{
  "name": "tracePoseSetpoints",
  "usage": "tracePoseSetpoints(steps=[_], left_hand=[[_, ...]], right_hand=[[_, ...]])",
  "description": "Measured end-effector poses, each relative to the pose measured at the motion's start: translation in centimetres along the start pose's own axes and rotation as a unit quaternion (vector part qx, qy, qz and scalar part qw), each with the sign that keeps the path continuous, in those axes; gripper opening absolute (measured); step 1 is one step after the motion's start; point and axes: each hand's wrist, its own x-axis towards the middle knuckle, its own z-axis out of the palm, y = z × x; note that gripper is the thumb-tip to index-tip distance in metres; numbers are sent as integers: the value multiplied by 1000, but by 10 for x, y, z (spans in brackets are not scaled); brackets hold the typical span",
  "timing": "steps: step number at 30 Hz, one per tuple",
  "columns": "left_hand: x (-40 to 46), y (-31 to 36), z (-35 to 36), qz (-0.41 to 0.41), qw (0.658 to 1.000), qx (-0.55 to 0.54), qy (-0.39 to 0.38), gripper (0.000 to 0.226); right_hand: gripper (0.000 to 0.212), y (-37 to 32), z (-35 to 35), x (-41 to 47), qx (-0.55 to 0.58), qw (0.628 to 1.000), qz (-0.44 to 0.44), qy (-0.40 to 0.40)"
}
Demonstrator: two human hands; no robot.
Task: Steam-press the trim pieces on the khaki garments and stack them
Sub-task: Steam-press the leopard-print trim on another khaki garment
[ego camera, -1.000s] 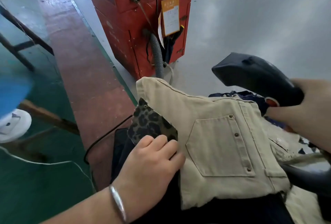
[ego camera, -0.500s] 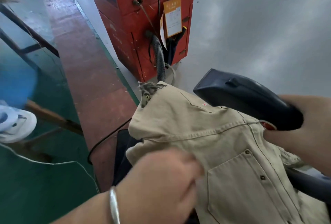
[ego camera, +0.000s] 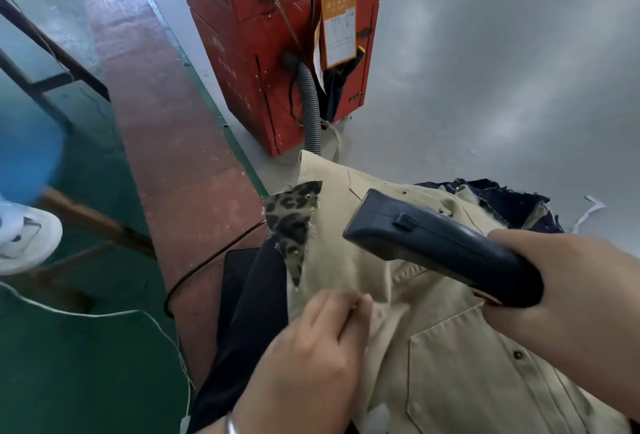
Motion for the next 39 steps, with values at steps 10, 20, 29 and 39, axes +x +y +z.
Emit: tracePoseSetpoints(steps=[10,20,29,39], left_hand=[[-29,-27,-12,-39,998,31,-28,49],[-17,-12,16,-3,997,82,-16,37],[-20,-13,21,-15,998,61,-28,41],[-30,-24,12,13,1000,20,-1,38]], right_hand=[[37,-3,4,9,48,998,-2,44],[40,-36,-6,3,-2,1000,10,-25],[15,-57,3,41,-16,999,31,-34],[31,-26,-27,77,64,997,22,25]])
